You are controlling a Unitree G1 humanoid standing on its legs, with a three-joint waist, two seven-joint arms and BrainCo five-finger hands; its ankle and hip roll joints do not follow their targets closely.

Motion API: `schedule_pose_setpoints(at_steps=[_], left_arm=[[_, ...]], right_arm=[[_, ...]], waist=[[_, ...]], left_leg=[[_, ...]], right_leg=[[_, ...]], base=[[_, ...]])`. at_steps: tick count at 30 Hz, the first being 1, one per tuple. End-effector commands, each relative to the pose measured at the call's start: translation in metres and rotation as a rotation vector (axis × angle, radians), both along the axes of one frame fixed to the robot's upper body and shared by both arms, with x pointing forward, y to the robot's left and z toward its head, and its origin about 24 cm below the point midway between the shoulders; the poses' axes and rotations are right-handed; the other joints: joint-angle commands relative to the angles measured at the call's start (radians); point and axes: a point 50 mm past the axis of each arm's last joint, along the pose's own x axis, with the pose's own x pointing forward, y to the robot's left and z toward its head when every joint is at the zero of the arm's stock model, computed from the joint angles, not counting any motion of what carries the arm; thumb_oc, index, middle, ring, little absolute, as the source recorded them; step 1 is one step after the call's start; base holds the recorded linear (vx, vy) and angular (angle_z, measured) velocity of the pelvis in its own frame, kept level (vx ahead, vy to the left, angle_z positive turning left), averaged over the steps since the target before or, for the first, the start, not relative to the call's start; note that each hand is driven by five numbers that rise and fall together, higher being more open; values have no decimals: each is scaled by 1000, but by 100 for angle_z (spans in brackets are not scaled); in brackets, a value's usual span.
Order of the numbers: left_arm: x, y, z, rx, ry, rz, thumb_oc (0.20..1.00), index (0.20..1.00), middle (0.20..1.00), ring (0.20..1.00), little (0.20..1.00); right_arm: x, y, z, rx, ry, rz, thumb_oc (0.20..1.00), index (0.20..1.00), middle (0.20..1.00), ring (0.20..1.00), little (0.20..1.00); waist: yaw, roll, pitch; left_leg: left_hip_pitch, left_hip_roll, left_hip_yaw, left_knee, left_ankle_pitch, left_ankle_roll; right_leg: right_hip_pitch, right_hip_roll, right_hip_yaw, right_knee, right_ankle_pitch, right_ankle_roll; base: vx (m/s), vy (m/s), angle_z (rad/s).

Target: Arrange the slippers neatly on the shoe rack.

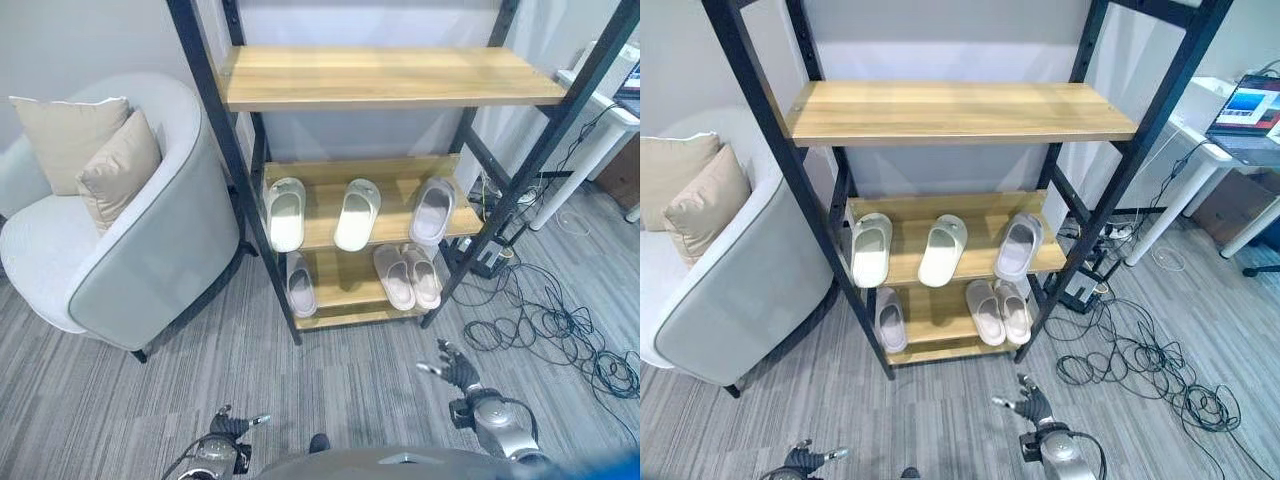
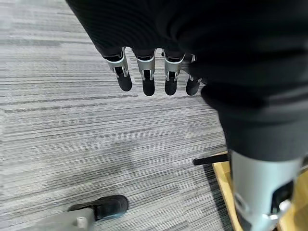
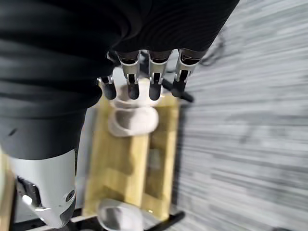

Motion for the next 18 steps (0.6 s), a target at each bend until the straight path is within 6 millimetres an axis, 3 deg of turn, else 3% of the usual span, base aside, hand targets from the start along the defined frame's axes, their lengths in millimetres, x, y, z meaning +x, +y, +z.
schedule_pose_setpoints(at_steps=[1, 3, 5, 9, 18], left_arm=[[14, 2, 3, 35, -15, -15, 1000, 1000, 1000, 1000, 1000], [9, 3, 2, 44, 7, 0, 1000, 1000, 1000, 1000, 1000], [6, 3, 1, 48, 18, -20, 1000, 1000, 1000, 1000, 1000], [1, 3, 0, 58, 28, -29, 1000, 1000, 1000, 1000, 1000], [8, -9, -1, 64, 17, -154, 1000, 1000, 1000, 1000, 1000]], right_arm=[[31, -1, 23, -4, -157, 20, 1000, 1000, 1000, 1000, 1000], [39, 6, 30, -5, -197, 49, 1000, 1000, 1000, 1000, 1000], [40, 9, 34, 0, -222, 73, 1000, 1000, 1000, 1000, 1000], [38, 15, 39, 23, -247, 146, 1000, 1000, 1000, 1000, 1000], [40, 36, 63, 92, -344, 386, 1000, 1000, 1000, 1000, 1000]], waist=[[17, -1, 45], [14, 5, 67], [11, 6, 66], [6, 1, 51], [11, 16, 32]], left_leg=[[-13, 53, 36, 96, -146, -28], [-24, 53, 41, 119, -156, -13], [-10, 56, 33, 111, -163, -19], [10, 55, 23, 93, -162, -30], [66, 79, -4, 33, -144, -60]], right_leg=[[-133, -8, 28, 199, 57, 76], [-201, -28, 39, 304, 89, 101], [-185, -51, 32, 222, 78, 85], [-156, -28, 69, 94, 87, 69], [-55, -3, 20, -12, 70, 50]], base=[[-88, 96, -29], [-38, 57, -58], [92, -71, -17], [134, -125, 4], [96, -79, 14]])
